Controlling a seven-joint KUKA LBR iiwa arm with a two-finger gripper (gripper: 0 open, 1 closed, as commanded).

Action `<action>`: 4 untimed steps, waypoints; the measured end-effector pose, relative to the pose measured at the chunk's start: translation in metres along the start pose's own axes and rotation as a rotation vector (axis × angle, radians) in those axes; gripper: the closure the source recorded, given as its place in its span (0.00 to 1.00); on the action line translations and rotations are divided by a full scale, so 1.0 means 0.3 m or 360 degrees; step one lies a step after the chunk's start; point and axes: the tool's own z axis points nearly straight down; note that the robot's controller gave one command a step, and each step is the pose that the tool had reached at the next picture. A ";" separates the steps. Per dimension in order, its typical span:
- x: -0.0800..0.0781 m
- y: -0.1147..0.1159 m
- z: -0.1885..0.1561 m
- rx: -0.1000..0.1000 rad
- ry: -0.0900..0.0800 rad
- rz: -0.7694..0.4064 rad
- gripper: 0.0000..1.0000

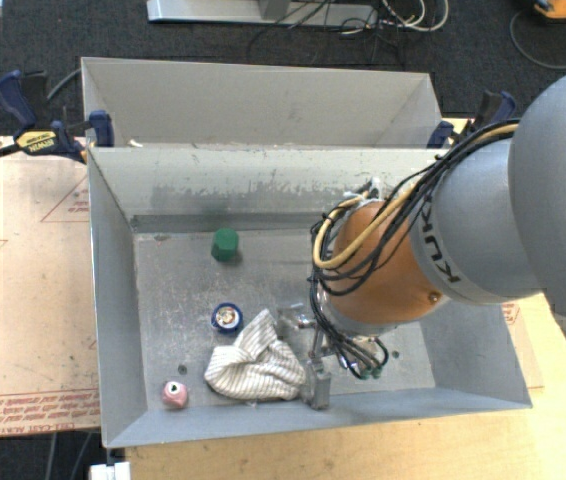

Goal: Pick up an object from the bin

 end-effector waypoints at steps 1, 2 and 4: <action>-0.058 0.131 -0.012 -0.0003 0.0012 0.0052 1.00; -0.058 0.131 -0.012 -0.0003 0.0012 0.0051 1.00; -0.058 0.132 -0.012 -0.0002 0.0012 0.0051 1.00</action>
Offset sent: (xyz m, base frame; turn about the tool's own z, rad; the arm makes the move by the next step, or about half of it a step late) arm 0.0000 0.0000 0.0000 0.0000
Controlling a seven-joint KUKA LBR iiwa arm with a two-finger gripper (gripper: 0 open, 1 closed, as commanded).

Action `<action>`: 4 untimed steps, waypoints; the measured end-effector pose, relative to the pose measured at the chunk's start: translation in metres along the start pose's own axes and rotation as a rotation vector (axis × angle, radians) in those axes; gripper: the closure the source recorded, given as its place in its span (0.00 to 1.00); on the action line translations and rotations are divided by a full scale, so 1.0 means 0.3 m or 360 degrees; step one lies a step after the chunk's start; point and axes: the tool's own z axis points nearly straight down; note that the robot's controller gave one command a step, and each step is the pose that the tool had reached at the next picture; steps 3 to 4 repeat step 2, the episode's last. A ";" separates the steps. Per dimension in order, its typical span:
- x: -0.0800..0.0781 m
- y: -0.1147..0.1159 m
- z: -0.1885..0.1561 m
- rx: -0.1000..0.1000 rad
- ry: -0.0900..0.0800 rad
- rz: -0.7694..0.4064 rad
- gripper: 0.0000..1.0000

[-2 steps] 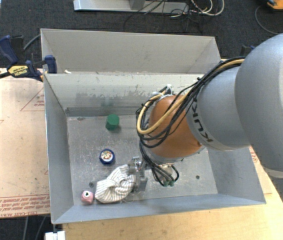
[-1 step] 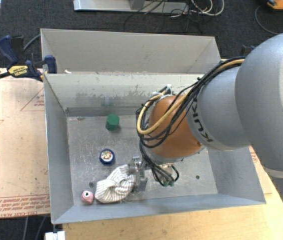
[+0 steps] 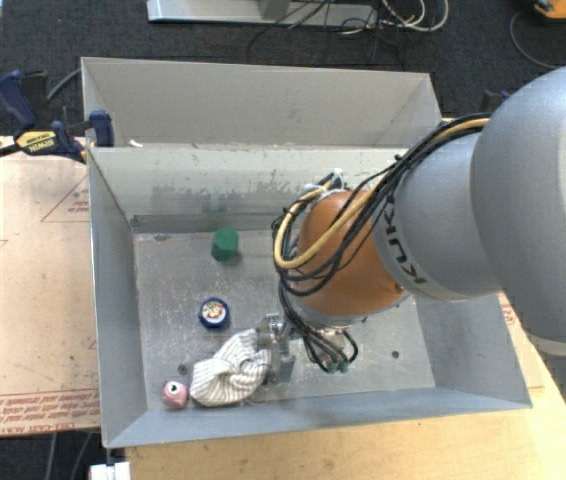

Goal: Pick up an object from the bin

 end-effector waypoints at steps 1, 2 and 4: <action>0.000 0.000 0.000 0.0000 0.0000 0.0000 1.00; 0.000 0.000 0.000 0.0000 0.0000 0.0000 1.00; 0.000 0.000 0.000 0.0000 0.0000 0.0000 1.00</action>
Offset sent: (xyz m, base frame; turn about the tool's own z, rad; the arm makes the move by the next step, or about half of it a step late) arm 0.0000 0.0000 0.0000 0.0000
